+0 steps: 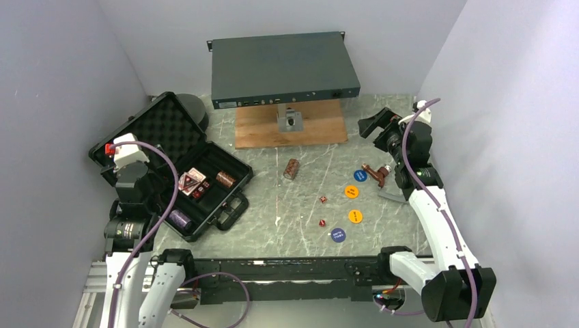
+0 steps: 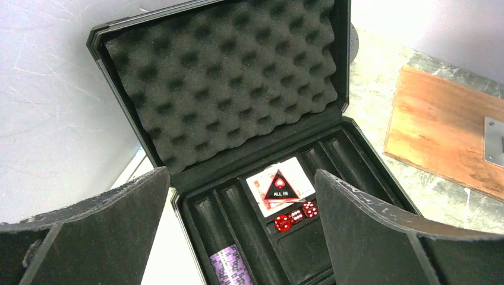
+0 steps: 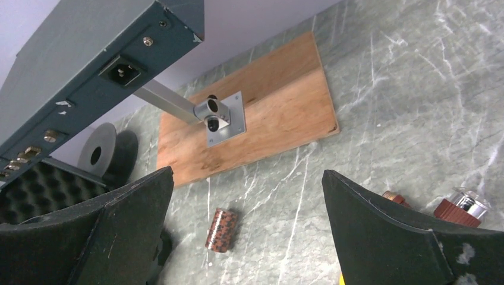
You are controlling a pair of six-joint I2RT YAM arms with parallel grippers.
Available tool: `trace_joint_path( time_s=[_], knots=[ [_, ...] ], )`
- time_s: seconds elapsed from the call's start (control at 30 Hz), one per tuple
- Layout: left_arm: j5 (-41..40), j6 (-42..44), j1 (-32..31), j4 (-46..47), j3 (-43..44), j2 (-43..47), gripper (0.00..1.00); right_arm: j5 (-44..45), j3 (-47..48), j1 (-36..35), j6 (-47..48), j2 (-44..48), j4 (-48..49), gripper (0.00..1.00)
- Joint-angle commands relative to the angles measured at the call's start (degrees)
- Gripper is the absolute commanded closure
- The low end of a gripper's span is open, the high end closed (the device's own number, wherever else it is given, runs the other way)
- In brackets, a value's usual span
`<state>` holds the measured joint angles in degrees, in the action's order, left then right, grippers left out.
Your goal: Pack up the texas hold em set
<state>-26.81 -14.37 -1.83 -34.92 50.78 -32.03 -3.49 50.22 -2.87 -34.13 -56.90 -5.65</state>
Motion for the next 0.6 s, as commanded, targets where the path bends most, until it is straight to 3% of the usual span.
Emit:
trace_joint_path(
  time_s=[0.0, 0.13, 0.4, 0.57],
  knots=[
    [0.93, 0.84, -0.11, 2.08, 0.11, 0.28, 0.01, -2.84, 4.09, -0.58, 0.21, -1.95, -1.3, 0.0],
    [1.63, 0.9, -0.02, 2.29, 0.17, 0.24, 0.01, -0.78, 8.79, -2.96, 1.75, -5.24, -7.23, 0.0],
    [3.61, 1.26, -0.03, 2.73, 0.19, 0.31, 0.01, 15.41, 18.73, -14.56, 4.92, -11.34, -20.43, 0.0],
    [5.21, 1.51, -0.03, 3.16, 0.02, 0.69, 0.01, 18.28, 21.67, -19.23, 5.91, -13.96, -23.58, 0.0]
  ],
)
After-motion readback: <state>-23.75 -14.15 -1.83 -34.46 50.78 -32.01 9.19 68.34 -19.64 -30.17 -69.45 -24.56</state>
